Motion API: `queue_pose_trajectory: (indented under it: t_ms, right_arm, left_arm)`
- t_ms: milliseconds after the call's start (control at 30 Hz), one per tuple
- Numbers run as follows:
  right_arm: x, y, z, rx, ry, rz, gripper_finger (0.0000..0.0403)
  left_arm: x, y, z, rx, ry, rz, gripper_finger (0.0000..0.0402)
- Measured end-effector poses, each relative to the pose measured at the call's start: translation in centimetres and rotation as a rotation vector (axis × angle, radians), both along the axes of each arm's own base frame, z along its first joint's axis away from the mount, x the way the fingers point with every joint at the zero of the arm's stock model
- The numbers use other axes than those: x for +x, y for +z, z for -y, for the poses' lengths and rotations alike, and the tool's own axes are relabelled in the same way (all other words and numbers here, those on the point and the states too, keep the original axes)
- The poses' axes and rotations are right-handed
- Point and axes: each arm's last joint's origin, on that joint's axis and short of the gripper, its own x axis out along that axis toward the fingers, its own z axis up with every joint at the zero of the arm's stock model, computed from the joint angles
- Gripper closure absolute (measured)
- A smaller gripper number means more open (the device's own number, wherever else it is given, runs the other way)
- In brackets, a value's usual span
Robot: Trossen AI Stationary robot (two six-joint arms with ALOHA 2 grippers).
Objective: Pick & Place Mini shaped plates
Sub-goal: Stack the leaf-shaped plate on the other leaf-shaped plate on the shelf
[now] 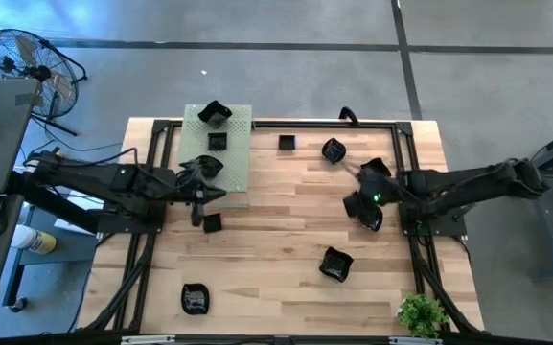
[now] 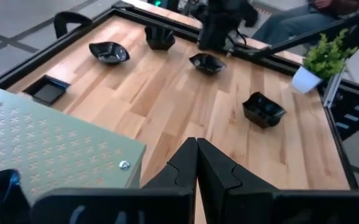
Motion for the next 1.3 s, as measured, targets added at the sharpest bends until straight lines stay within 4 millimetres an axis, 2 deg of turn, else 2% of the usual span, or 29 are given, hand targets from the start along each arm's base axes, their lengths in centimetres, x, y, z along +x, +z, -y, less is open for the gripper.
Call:
queue_pose_trajectory:
  t_ms: [133,267,400,500,633,867,1000,1133,1300]
  right_arm:
    - [-0.5,0.4,3.8,-0.027,-0.194,0.004,0.033]
    - [-1.9,-0.1,8.2,-0.046,-0.422,-0.031,0.0327]
    - [-2.2,-0.9,11.9,-0.037,-0.513,-0.007,0.0326]
    - [-1.8,-2.2,13.8,-0.007,-0.557,-0.006,0.0326]
    - [-1.2,-4.3,15.1,0.022,-0.589,-0.053,0.0318]
    - [-0.1,-6.8,16.7,0.057,-0.619,-0.054,0.0247]
    - [0.5,-8.1,17.2,0.077,-0.622,-0.041,0.0233]
    - [0.8,-8.8,17.4,0.081,-0.619,-0.037,0.0252]
    - [0.9,-8.8,17.4,0.075,-0.617,-0.041,0.0314]
  left_arm:
    - [0.5,0.2,0.1,-0.005,0.001,0.03,0.0399]
    - [0.5,0.4,0.1,-0.009,0.0,0.051,0.0399]
    - [0.6,0.5,0.1,-0.012,-0.003,0.062,0.0399]
    - [0.6,0.5,0.1,-0.015,-0.009,0.064,0.0399]
    - [0.6,0.5,0.1,-0.016,-0.008,0.064,0.0399]
    - [0.6,0.5,0.1,-0.016,-0.008,0.064,0.0399]
    - [0.6,0.5,0.1,-0.016,-0.008,0.064,0.0399]
    - [0.6,0.5,0.1,-0.016,-0.008,0.064,0.0399]
    - [0.6,0.5,0.1,-0.016,-0.007,0.061,0.0399]
